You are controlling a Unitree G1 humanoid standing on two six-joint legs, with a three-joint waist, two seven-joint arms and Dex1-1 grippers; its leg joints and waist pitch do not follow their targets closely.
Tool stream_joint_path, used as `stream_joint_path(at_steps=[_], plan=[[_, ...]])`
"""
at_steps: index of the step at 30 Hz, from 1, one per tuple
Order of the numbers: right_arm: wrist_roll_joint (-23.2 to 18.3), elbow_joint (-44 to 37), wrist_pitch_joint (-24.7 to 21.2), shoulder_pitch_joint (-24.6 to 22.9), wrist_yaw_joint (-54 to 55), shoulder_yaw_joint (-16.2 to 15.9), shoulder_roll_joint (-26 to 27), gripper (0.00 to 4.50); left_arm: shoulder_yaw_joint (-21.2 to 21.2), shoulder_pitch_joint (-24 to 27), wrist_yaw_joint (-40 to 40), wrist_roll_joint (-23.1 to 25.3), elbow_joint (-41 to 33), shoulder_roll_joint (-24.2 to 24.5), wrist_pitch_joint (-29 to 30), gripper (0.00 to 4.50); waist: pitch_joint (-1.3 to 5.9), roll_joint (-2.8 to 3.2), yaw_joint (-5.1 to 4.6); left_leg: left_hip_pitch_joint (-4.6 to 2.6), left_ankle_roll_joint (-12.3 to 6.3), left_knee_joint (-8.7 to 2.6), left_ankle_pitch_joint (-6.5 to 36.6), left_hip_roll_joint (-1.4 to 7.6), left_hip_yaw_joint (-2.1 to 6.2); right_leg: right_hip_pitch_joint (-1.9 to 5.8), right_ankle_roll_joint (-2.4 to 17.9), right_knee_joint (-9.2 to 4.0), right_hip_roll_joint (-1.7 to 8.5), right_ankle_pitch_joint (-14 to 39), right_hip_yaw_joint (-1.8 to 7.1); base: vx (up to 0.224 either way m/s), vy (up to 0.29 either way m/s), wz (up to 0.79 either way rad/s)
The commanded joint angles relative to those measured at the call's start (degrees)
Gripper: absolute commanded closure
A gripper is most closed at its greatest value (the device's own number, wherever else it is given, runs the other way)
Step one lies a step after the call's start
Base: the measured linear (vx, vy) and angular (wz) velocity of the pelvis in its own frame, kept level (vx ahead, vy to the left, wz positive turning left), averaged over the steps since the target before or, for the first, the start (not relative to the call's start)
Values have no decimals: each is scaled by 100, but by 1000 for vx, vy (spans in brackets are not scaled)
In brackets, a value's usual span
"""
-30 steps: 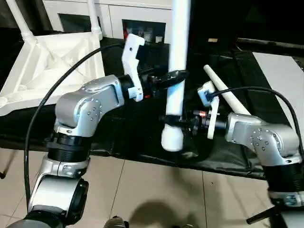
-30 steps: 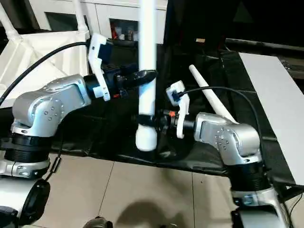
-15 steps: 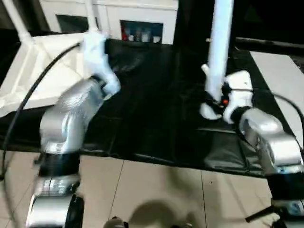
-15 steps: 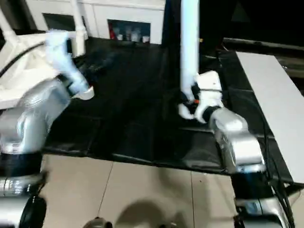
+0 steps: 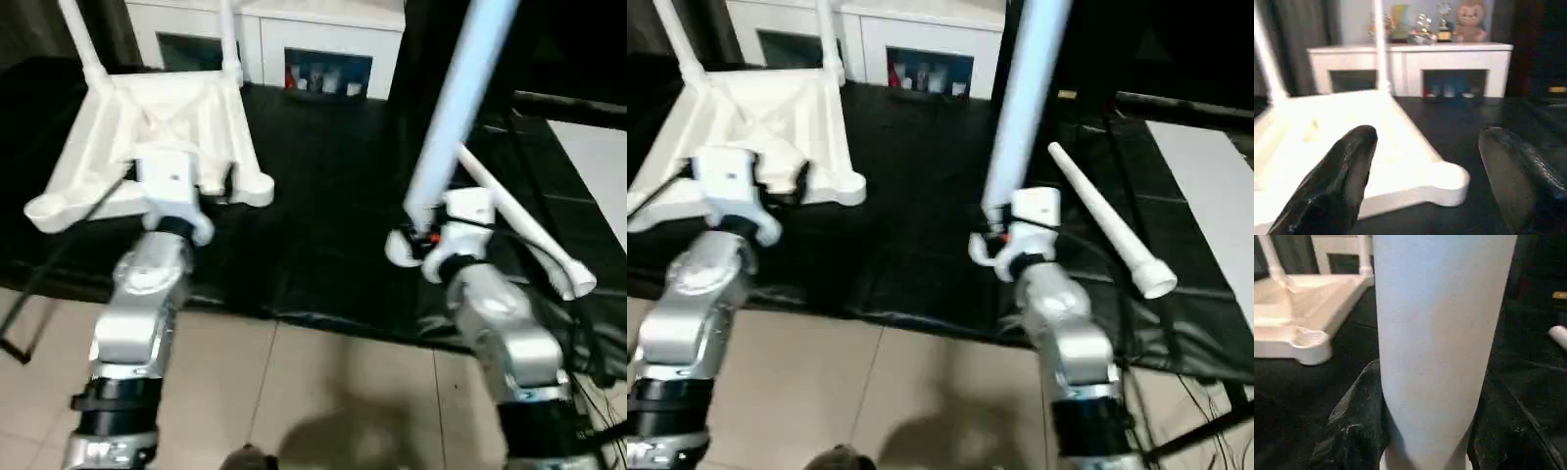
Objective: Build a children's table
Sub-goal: Move to table
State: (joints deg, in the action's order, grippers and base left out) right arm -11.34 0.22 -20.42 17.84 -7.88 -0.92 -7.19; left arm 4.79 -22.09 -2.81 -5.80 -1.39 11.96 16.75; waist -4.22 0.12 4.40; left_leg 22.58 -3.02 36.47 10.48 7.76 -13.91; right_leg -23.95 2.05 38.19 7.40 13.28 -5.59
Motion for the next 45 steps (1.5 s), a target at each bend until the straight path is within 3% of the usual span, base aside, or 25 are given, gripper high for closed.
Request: stream_joint_path(at_steps=[1,3,4,5,7,10,13,15,16,18,21,22,23,27,30,33,35,36,37,38,39,41,42,44,45], plan=[[72,-2,111,-16,90,164,-66,264,-121,-33,34,71,55,-77,-110,74,395,125,-189,-377,-265,-1097,2474,586,145,-4,-9,189,-287,695,-287,-98,170,27],[82,21,162,-13,155,248,-7,264,-129,-44,111,125,165,-81,-239,74,422,-228,67,-544,540,60,2847,339,59,-193,121,-1165,1112,2725,742,-111,121,28],[82,21,162,-13,155,248,-7,264,-129,-44,111,125,165,-81,-239,74,422,-234,-6,178,387,945,1627,145,870,298,95,-1269,1677,3742,1435,-114,129,32],[38,55,131,3,212,335,17,264,-109,-69,137,145,247,-74,-301,74,459,-157,-68,475,584,1170,1054,21,1178,536,11,-1094,1652,4007,1227,-36,183,-12],[64,91,119,13,255,347,-11,264,-72,-90,145,156,321,-65,-328,74,394,-193,-62,116,598,552,1190,85,1126,356,596,-1070,1004,3461,707,-35,217,-25],[62,92,165,10,262,375,-20,264,8,-64,128,210,492,-40,-486,74,456,231,-628,-345,-934,-635,1530,157,1059,-4,273,183,-448,1353,-115,-126,267,18],[114,44,174,16,334,436,-32,264,-36,41,113,318,587,-14,-649,74,391,173,-640,-475,-1280,-804,1999,388,1044,-33,94,396,-293,574,-224,-119,252,4],[95,0,203,47,349,518,-26,264,-122,160,103,416,657,6,-851,74,511,-216,-472,-292,-325,-661,2582,337,848,288,-222,-213,380,1120,361,-117,191,2],[132,-43,241,71,334,522,-72,264,-169,232,114,467,720,6,-954,74,555,-347,-242,97,374,967,1807,-9,1049,364,-47,-1118,1639,2585,1350,-124,196,5],[136,-149,274,103,267,537,-152,264,-251,390,118,548,914,-10,-1247,74,451,-226,-247,406,1052,1068,1056,-84,1318,602,145,-1003,1209,3029,804,-99,251,-21],[167,-203,335,59,168,516,-261,264,-242,615,67,569,1183,-101,-1595,74,494,1,-241,-93,277,59,803,77,1146,517,913,-984,568,2811,395,-102,298,-10],[226,-191,352,21,150,482,-312,264,-210,691,90,559,1216,-153,-1631,74,491,203,-535,-450,-390,-489,1812,183,1131,56,566,-312,-353,2256,33,-119,331,14],[236,-175,367,-21,123,475,-340,264,-232,751,148,637,1221,-164,-1608,74,482,133,-719,-428,-624,-666,2094,323,1201,74,419,22,-440,1561,-54,-106,354,14],[136,-43,297,-112,89,520,-271,264,-182,726,28,425,897,-219,-1476,74,461,92,-532,-427,184,-889,3114,637,1287,191,391,3,-157,-32,-2,-96,268,3],[-40,19,181,-82,58,512,-91,264,-120,537,5,238,866,-265,-1372,74,420,-79,-406,-333,1366,-544,4010,448,1064,231,617,-598,440,1761,465,-105,171,9],[-46,102,184,-44,31,403,21,264,-102,410,-192,-20,836,-339,-1357,74,316,47,-439,-368,1536,-621,5037,512,1217,334,223,-758,385,3070,286,-92,151,-4],[8,177,200,-36,6,305,64,264,-141,366,-249,39,838,-372,-1332,74,272,204,-518,-772,1940,-965,6067,723,752,163,24,-465,-286,2202,-86,-76,137,-20],[39,198,193,-35,3,275,60,264,-161,357,-250,86,843,-375,-1306,74,145,199,-127,210,2316,-1962,6740,670,-290,1041,156,900,-616,1212,-734,-141,105,-46],[77,213,193,-38,8,253,45,264,-185,350,-268,116,849,-374,-1314,74,170,174,196,465,2609,-1979,6555,399,-784,1318,168,1006,-710,1482,-988,-141,105,-46],[86,233,195,-38,10,271,40,264,-208,343,-284,138,854,-371,-1315,74,557,11,307,567,3978,-1286,3222,290,-1736,1591,693,919,-314,3468,-458,-144,47,-28],[79,251,188,-36,14,299,39,264,-220,339,-284,153,858,-368,-1308,74,599,-668,-208,-875,1468,1497,1504,552,222,-265,76,-899,1090,7098,-1,263,-239,-13],[95,273,194,-37,19,333,22,264,-241,339,-283,168,863,-353,-1302,74,430,-481,314,700,526,1597,1747,-339,634,1892,1251,-792,661,5814,832,364,-243,-12],[97,286,198,-39,12,357,5,264,-251,343,-270,169,862,-344,-1276,74,215,-255,500,418,307,1308,1582,-250,894,1536,1226,-805,484,4555,1088,179,0,20],[107,296,207,-42,14,368,-17,264,-265,345,-278,161,857,-333,-1256,74,357,-165,622,54,210,627,1294,-89,882,1718,1121,-813,-57,1853,1104,122,10,36],[112,301,213,-44,17,374,-25,264,-268,346,-290,168,849,-334,-1243,74,772,128,153,-1646,-1112,-175,-1145,1066,1863,436,-543,547,-672,-83,134,142,49,44]])
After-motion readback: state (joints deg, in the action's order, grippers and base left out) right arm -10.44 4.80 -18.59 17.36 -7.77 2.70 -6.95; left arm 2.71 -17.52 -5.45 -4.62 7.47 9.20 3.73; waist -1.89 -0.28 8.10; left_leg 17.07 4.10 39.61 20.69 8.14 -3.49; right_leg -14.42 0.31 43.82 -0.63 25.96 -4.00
